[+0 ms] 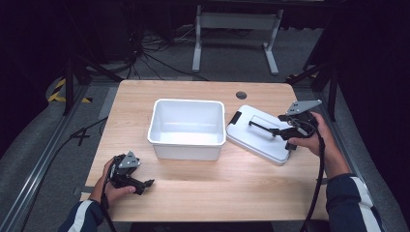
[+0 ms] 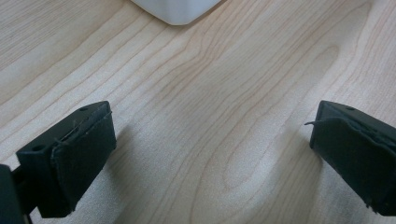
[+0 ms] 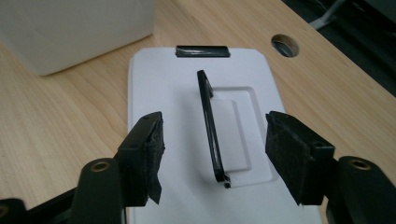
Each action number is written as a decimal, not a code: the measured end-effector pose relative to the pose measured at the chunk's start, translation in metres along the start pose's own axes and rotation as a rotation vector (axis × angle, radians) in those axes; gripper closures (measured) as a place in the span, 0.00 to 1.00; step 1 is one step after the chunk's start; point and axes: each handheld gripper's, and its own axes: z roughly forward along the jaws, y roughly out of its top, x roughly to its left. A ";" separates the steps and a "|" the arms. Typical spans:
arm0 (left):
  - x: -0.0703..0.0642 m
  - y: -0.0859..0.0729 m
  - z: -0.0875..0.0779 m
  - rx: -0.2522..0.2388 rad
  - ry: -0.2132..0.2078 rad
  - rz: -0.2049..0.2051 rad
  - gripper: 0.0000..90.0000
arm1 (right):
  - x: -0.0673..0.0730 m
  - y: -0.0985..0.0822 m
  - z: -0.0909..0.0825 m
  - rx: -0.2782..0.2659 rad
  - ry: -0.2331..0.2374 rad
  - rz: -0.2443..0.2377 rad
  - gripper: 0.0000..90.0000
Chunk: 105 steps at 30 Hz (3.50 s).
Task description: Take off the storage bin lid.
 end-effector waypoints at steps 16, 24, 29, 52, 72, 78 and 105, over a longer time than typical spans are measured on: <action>0.000 0.000 0.000 0.000 0.000 0.000 0.01 | 0.013 -0.023 -0.024 -0.047 -0.030 -0.006 0.28; 0.000 0.000 0.000 -0.003 0.003 -0.001 0.01 | 0.024 -0.042 -0.034 -0.062 -0.049 -0.006 0.24; 0.000 0.000 0.000 0.000 0.000 0.000 0.01 | 0.028 -0.054 -0.037 -0.065 -0.056 -0.004 0.24; 0.000 0.000 0.000 -0.002 0.004 0.001 0.01 | 0.045 -0.126 -0.019 -0.035 -0.059 0.049 0.25; 0.000 0.000 0.001 -0.008 0.002 0.000 0.01 | 0.055 -0.174 -0.001 -0.062 0.021 0.265 0.23; 0.001 0.000 0.000 -0.002 -0.002 0.009 0.00 | 0.057 -0.174 -0.001 -0.056 0.008 0.277 0.21; 0.002 0.000 0.000 0.001 -0.005 0.014 0.00 | 0.057 -0.174 -0.001 -0.054 -0.006 0.288 0.19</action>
